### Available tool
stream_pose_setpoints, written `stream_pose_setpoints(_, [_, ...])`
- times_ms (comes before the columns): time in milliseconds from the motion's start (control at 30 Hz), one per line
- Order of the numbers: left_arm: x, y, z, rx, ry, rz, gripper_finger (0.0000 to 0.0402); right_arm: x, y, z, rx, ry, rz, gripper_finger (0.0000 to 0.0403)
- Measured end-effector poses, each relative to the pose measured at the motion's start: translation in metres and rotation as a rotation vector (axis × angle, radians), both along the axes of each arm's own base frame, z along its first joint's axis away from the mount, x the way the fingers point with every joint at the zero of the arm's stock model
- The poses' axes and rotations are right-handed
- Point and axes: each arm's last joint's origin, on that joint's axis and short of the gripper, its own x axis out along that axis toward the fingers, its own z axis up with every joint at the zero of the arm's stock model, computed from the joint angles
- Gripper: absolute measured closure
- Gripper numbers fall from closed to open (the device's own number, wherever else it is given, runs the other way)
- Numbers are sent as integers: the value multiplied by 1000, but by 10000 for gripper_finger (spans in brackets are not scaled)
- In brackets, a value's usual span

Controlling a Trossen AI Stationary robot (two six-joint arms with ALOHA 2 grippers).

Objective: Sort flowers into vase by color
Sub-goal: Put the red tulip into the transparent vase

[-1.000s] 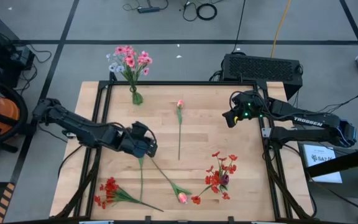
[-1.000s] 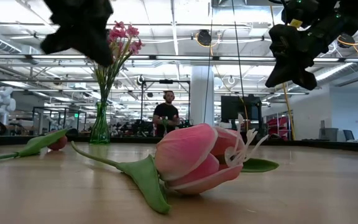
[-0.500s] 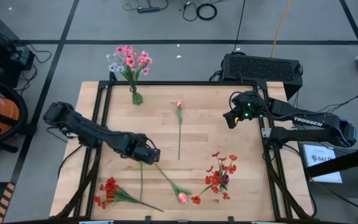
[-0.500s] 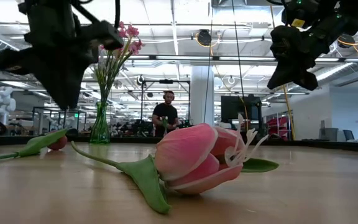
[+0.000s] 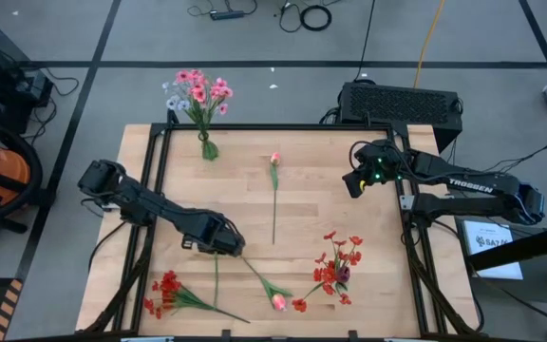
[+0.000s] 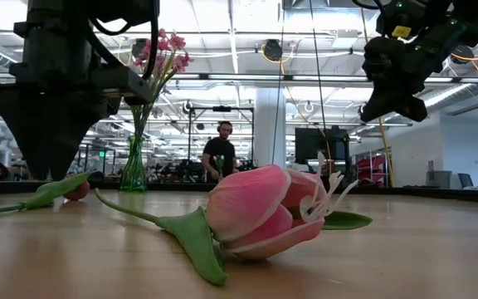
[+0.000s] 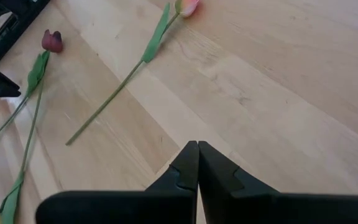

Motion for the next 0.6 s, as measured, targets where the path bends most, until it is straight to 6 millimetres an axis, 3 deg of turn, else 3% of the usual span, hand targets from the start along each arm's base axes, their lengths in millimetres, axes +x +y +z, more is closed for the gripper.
stream_pose_setpoints(300, [-4, -5, -1, -2, 25, 37, 266, 0, 0, 0, -5, 2, 5, 403])
stream_pose_setpoints(467, [-14, -5, -15, -15, 67, 77, 265, 0, 0, 0, -13, 10, 16, 403])
stream_pose_setpoints(600, [-15, -6, -28, -46, -6, 64, 265, -1, 1, -2, -14, 27, 23, 403])
